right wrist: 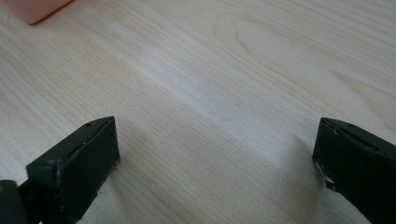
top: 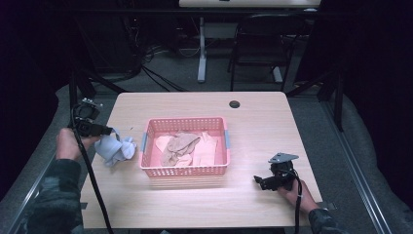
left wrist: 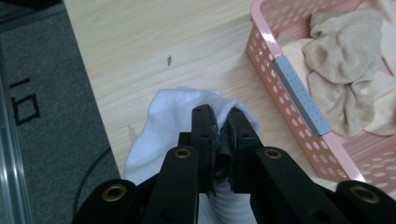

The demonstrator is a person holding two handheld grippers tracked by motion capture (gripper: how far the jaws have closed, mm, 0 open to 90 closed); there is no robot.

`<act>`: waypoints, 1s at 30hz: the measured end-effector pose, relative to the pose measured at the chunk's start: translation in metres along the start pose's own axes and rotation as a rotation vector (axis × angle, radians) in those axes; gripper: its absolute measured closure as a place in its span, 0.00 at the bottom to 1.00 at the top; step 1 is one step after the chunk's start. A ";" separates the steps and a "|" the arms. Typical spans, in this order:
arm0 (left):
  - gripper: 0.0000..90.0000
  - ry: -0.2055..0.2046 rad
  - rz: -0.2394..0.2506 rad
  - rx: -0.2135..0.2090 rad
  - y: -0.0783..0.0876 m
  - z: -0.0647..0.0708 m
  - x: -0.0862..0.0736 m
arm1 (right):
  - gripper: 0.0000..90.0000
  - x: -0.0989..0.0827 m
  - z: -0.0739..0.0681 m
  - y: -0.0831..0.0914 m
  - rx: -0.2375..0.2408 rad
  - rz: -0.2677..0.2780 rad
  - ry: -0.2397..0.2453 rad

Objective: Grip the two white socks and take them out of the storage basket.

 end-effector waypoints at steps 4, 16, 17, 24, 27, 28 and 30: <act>0.92 0.012 -0.023 -0.014 -0.016 0.002 -0.007 | 0.00 0.000 0.000 0.000 0.000 0.000 0.000; 0.91 0.073 -0.070 -0.067 -0.062 0.009 -0.032 | 0.00 0.000 0.000 0.000 0.002 0.001 0.001; 0.91 0.079 -0.072 -0.073 -0.065 0.008 -0.034 | 0.00 0.000 0.000 0.000 0.002 0.001 0.002; 0.90 0.089 -0.103 -0.059 -0.080 0.009 -0.043 | 0.00 0.000 0.000 0.000 0.000 0.001 -0.001; 0.90 0.097 -0.105 -0.065 -0.086 0.009 -0.046 | 0.00 0.000 0.000 0.000 0.000 0.001 -0.001; 0.90 0.103 -0.107 -0.067 -0.087 0.009 -0.048 | 0.00 0.000 0.000 0.000 0.000 0.001 -0.001; 0.88 0.117 -0.105 -0.072 -0.090 0.008 -0.050 | 0.00 0.000 0.000 0.000 0.000 0.001 -0.001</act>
Point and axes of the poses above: each handheld gripper's, and its own axes: y roughly backward along the jaws, x roughly out of its top, z roughly to its right, the point moved 3 cm from there along -y, roughly forward along the jaws, and after that the axes turned 11 degrees about -y, right-handed, at the moved point
